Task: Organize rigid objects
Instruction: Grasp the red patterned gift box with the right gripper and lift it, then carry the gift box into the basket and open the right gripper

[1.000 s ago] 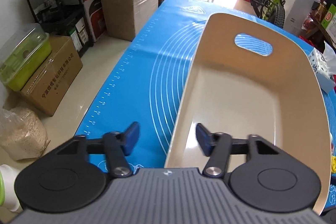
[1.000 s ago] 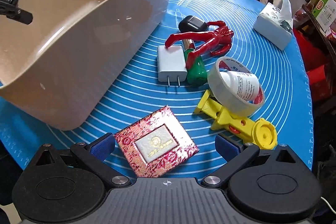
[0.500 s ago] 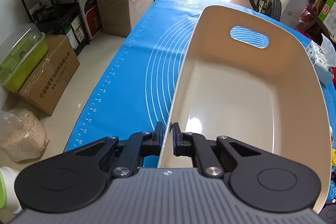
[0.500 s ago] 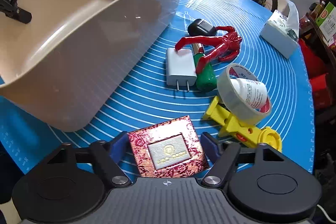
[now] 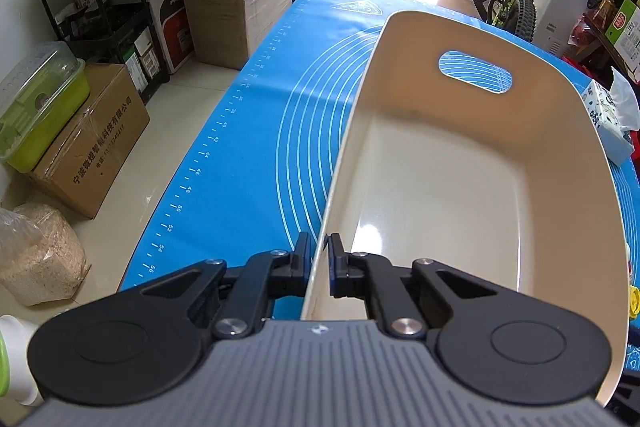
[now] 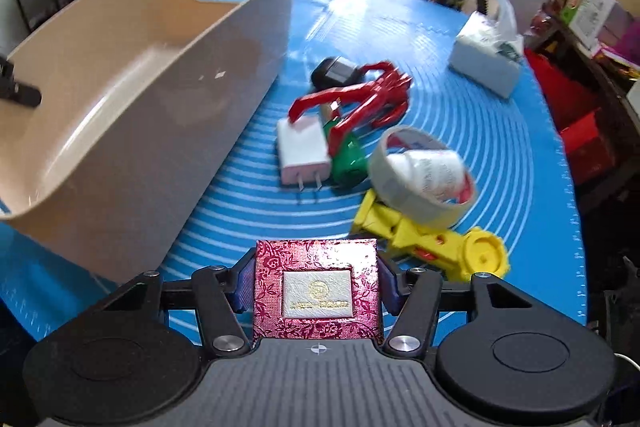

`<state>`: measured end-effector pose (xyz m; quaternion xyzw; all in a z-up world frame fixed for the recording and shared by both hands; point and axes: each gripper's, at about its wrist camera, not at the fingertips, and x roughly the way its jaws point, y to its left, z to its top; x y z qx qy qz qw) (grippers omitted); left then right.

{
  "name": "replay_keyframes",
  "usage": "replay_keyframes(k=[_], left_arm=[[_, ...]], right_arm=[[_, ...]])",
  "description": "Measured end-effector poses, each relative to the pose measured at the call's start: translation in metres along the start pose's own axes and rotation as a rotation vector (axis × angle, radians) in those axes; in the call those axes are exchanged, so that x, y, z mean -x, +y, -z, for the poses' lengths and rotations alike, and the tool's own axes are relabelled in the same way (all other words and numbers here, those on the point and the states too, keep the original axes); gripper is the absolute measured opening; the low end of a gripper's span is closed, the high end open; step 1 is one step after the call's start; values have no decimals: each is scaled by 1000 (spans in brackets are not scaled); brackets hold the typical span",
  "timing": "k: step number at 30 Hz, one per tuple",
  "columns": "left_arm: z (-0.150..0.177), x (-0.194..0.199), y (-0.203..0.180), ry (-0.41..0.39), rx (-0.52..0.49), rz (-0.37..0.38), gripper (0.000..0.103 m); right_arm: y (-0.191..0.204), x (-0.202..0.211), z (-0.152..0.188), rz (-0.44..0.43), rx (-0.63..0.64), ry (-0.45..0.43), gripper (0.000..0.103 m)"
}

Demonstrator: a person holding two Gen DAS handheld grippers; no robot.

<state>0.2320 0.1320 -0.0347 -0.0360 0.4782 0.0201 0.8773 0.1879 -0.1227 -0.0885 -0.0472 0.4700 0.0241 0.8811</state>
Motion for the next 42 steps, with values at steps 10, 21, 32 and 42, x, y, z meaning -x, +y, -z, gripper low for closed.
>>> replay_keyframes(k=[10, 21, 32, 42], left_arm=[[1, -1, 0, 2, 3, 1, 11], [1, -1, 0, 2, 4, 2, 11], [1, -1, 0, 3, 4, 3, 11], [1, -1, 0, 4, 2, 3, 10]], right_arm=[[-9, 33, -21, 39, -82, -162, 63], [1, 83, -81, 45, -65, -357, 63], [61, 61, -120, -43, 49, -340, 63], [120, 16, -102, -67, 197, -179, 63]])
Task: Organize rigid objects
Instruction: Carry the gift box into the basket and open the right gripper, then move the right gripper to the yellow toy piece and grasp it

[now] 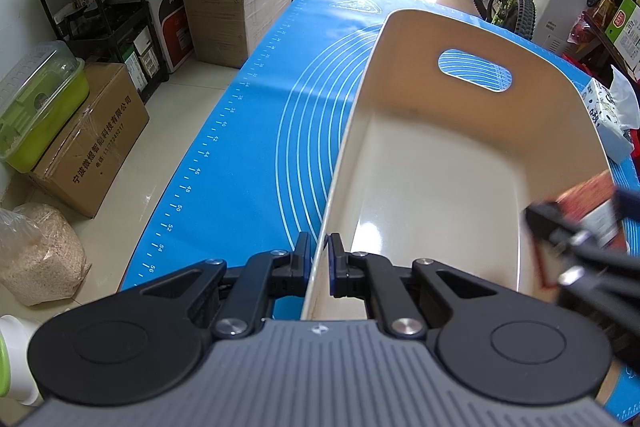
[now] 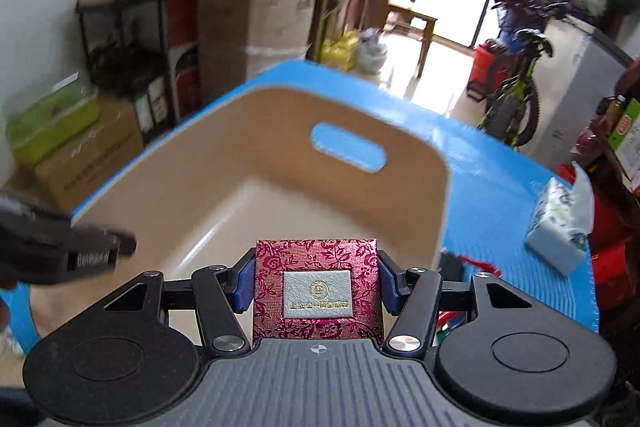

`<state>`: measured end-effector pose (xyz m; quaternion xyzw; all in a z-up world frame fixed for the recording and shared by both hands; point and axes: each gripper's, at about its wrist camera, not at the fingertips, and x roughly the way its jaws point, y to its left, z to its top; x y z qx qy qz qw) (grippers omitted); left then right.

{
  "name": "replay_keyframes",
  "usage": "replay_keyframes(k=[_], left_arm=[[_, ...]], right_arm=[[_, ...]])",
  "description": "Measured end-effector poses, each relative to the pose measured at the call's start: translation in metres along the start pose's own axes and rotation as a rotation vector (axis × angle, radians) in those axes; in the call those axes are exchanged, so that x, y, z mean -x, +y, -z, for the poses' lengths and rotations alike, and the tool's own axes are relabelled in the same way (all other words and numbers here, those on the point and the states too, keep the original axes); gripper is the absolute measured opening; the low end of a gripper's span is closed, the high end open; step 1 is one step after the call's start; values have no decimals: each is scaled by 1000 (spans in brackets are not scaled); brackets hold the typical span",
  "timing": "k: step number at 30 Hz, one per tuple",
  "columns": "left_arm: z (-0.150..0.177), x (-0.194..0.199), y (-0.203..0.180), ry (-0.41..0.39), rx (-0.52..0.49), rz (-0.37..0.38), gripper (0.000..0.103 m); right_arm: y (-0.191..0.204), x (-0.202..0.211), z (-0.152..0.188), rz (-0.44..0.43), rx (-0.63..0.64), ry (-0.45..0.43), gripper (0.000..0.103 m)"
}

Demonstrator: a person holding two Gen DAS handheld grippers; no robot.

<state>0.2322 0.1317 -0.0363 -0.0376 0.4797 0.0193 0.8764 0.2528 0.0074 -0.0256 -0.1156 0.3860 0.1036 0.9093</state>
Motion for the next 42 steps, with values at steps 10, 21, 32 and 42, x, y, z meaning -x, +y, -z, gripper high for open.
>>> replay_keyframes(k=[10, 21, 32, 42], left_arm=[[1, 0, -1, 1, -7, -3, 10], [1, 0, -2, 0, -8, -6, 11], [1, 0, -1, 2, -6, -4, 11], [0, 0, -1, 2, -6, -4, 11]], right_arm=[[21, -20, 14, 10, 73, 129, 62], [-11, 17, 0, -5, -49, 34, 74], [-84, 65, 20, 56, -194, -120, 81], [-156, 62, 73, 177, -310, -71, 89]])
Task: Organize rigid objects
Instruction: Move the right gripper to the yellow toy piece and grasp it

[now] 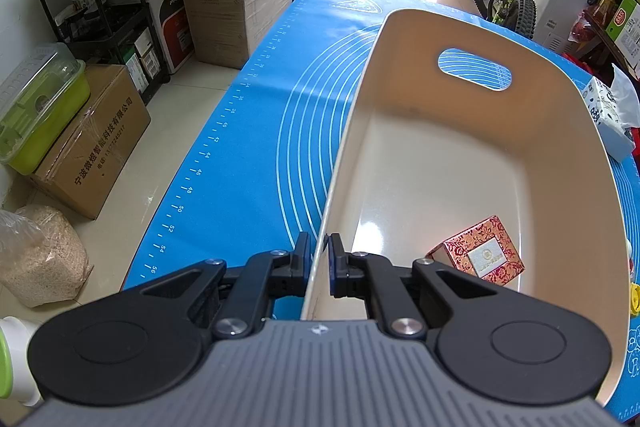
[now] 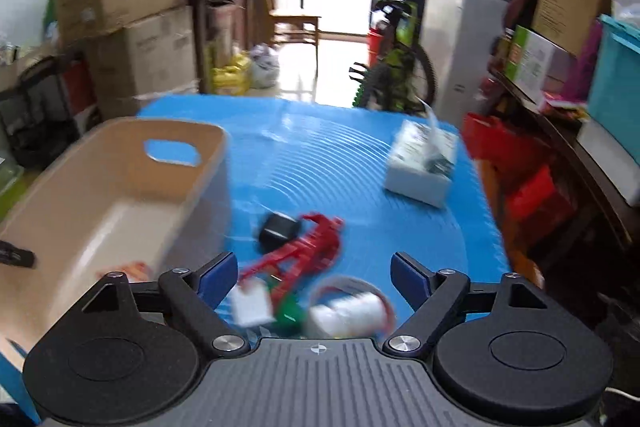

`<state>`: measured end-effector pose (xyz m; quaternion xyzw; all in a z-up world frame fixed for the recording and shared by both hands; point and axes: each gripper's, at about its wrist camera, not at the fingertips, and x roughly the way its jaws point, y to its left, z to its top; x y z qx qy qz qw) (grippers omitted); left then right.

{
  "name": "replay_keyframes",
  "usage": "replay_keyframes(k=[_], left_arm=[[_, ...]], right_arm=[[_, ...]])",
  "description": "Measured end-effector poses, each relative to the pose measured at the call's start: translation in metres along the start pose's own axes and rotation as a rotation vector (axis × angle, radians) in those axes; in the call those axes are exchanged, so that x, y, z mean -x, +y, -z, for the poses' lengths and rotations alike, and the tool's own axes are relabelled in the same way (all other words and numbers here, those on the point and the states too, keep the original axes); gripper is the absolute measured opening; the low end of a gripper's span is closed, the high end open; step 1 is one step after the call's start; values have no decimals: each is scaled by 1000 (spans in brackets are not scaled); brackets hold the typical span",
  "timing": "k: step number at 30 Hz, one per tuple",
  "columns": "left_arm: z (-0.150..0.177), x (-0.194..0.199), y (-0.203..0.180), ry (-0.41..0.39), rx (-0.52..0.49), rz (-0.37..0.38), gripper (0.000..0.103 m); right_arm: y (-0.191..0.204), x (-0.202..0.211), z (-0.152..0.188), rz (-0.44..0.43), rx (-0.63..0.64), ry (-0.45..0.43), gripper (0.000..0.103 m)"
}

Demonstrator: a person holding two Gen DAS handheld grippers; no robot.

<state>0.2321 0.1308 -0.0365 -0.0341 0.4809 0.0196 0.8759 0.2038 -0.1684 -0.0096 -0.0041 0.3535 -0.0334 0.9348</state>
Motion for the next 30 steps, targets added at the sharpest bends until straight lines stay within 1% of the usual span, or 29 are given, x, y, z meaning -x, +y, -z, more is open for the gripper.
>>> replay_keyframes(k=[2, 4, 8, 12, 16, 20, 23, 26, 30], left_arm=[[0, 0, 0, 0, -1, 0, 11], [0, 0, 0, 0, -1, 0, 11], [0, 0, 0, 0, -1, 0, 11], [0, 0, 0, 0, 0, -1, 11], [0, 0, 0, 0, 0, -1, 11], [0, 0, -1, 0, 0, -1, 11], [0, 0, 0, 0, -2, -3, 11], [-1, 0, 2, -2, -5, -7, 11], [-2, 0, 3, -2, -6, -9, 12]], right_arm=[[-13, -7, 10, 26, -9, 25, 94], [-21, -14, 20, 43, -14, 64, 95], [-35, -32, 40, 103, -18, 135, 95], [-52, -48, 59, 87, -44, 208, 95], [-61, -52, 72, 105, -31, 230, 95], [-75, -56, 79, 74, -22, 244, 93], [-83, -57, 83, 21, -12, 237, 92], [-83, -63, 85, -13, 37, 241, 88], [-74, -71, 85, -38, 119, 244, 86]])
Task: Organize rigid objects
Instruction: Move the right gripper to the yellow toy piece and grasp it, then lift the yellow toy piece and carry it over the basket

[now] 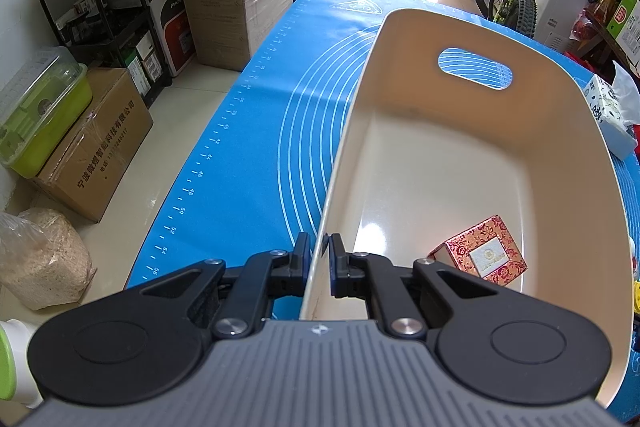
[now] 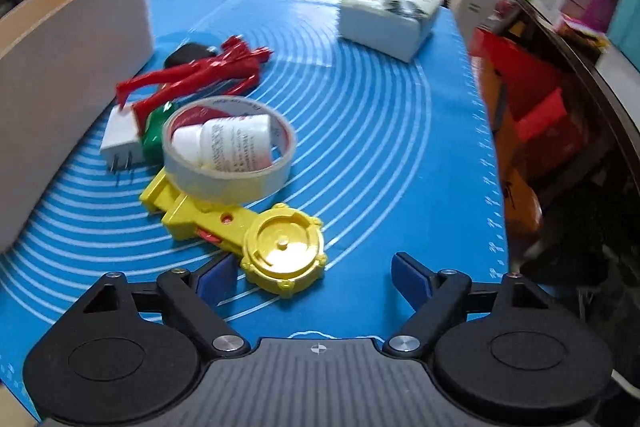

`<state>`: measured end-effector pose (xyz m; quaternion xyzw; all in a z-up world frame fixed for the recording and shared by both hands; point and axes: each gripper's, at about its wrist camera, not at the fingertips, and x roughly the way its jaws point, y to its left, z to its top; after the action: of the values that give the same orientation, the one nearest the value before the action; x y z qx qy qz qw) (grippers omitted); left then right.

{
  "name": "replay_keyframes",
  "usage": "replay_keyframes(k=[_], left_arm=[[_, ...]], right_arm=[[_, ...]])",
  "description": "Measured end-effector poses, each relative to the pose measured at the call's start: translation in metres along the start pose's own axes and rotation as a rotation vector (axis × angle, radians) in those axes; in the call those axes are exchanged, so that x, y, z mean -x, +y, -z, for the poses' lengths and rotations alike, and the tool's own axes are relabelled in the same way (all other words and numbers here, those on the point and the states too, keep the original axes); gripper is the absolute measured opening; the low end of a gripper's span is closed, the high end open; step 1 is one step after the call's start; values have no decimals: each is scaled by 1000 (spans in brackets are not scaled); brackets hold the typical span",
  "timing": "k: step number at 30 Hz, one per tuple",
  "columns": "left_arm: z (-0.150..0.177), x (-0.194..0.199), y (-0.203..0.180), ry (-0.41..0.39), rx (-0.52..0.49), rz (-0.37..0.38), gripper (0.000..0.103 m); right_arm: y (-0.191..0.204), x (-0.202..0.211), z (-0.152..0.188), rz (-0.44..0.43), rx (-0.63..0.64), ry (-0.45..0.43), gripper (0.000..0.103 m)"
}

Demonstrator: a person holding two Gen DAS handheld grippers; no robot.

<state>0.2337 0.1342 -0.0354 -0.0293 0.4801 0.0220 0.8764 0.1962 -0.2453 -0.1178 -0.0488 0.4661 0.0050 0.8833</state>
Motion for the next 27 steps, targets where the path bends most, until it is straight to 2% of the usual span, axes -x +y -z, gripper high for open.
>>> replay_keyframes(k=[6, 9, 10, 13, 19, 27], left_arm=[[0, 0, -2, -3, -9, -13, 12], [0, 0, -2, -2, -9, -14, 12], [0, 0, -2, -3, -9, -15, 12], [0, 0, -2, -3, -10, -15, 12], [0, 0, -4, -3, -5, -12, 12], [0, -1, -4, -3, -5, -12, 12]], right_arm=[[7, 0, -2, -26, 72, -30, 79], [4, 1, -2, -73, 51, -30, 68], [3, 1, -1, -95, 43, -30, 59], [5, 4, 1, -115, 40, -35, 50], [9, 9, 4, -114, 34, -45, 49], [12, 35, 18, -110, 42, -89, 49]])
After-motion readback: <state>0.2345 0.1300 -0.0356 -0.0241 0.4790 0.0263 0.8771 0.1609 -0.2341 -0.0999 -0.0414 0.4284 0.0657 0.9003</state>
